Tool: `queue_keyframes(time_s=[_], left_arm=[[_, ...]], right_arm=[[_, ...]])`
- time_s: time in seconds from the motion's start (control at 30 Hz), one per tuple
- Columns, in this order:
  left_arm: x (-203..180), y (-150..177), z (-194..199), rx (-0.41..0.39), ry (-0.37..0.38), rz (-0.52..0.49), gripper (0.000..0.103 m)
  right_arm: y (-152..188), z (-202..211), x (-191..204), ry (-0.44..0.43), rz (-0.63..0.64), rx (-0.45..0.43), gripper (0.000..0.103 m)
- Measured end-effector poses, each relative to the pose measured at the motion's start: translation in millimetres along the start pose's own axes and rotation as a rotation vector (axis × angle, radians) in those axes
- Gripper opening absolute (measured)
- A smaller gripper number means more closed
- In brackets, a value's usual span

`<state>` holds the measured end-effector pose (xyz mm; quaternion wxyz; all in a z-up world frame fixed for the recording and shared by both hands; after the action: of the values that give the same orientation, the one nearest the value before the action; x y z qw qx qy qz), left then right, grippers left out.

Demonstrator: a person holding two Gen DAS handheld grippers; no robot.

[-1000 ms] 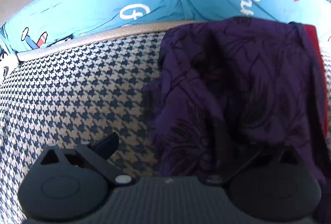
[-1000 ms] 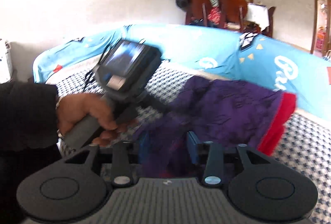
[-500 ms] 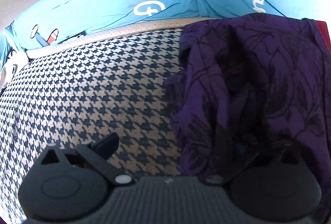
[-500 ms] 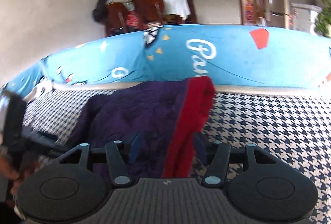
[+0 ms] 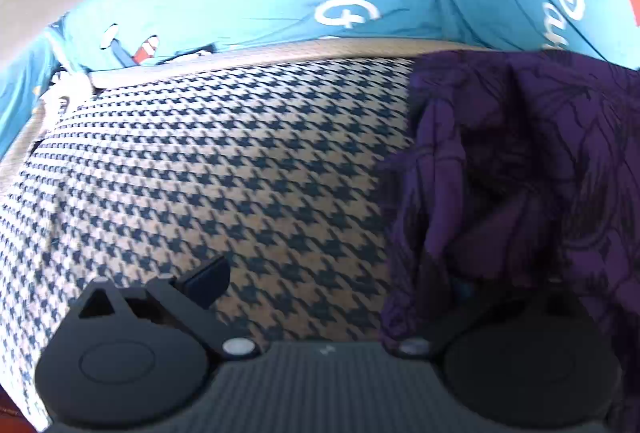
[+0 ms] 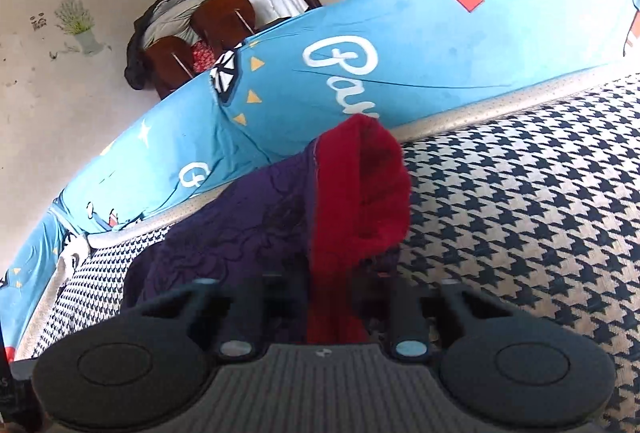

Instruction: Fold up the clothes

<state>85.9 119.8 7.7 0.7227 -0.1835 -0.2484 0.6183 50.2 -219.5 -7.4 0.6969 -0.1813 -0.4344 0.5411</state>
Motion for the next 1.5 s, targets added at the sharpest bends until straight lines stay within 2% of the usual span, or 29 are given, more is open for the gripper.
queue_keyframes(time_s=[0.03, 0.13, 0.27, 0.33, 0.43, 0.5, 0.63, 0.77, 0.9, 1.03, 1.1, 1.23, 1.33, 1.5], left_arm=[[4, -1, 1, -0.009, -0.036, 0.002, 0.103], [22, -9, 6, -0.011, -0.049, 0.035, 0.103], [33, -12, 18, -0.025, -0.014, 0.064, 0.103], [16, -17, 29, -0.068, 0.0, 0.043, 0.103], [-9, -22, 56, -0.168, 0.045, 0.013, 0.103], [-21, -16, 70, -0.198, 0.09, 0.021, 0.103], [-28, 7, 74, -0.167, 0.161, 0.079, 0.103], [-33, 29, 74, -0.16, 0.194, 0.124, 0.103], [-40, 42, 83, -0.208, 0.263, 0.136, 0.103], [-46, 50, 88, -0.212, 0.344, 0.136, 0.103], [-57, 55, 84, -0.195, 0.364, 0.104, 0.103], [-80, 68, 70, -0.149, 0.362, 0.015, 0.103], [-87, 77, 57, -0.119, 0.311, -0.013, 0.103], [-79, 88, 44, -0.089, 0.32, 0.028, 0.103]], right_arm=[[0, 6, 6, -0.002, 0.028, -0.02, 0.011], [-2, 30, 21, -0.029, 0.097, -0.08, 0.01], [-1, 76, 40, -0.118, 0.169, -0.147, 0.01], [6, 98, 50, -0.159, 0.209, -0.164, 0.01], [24, 124, 59, -0.176, 0.243, -0.173, 0.01], [38, 141, 60, -0.19, 0.245, -0.173, 0.01], [68, 166, 61, -0.216, 0.257, -0.15, 0.01], [103, 168, 69, -0.234, 0.301, -0.069, 0.01], [142, 165, 85, -0.262, 0.398, 0.018, 0.01], [172, 155, 95, -0.281, 0.452, 0.108, 0.011], [182, 153, 97, -0.288, 0.471, 0.136, 0.011], [185, 148, 95, -0.271, 0.493, 0.162, 0.014], [175, 153, 86, -0.274, 0.461, 0.153, 0.015], [165, 170, 70, -0.279, 0.426, 0.105, 0.02]])
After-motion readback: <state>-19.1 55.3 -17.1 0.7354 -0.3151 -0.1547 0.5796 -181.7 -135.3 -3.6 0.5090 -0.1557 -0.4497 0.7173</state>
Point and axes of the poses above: each gripper's, at about its wrist camera, not at the fingertips, and z roughly against the way its jaws point, x to its left, y to its underside, the point moved 2 cm from there along -z, roughly the way its jaws point
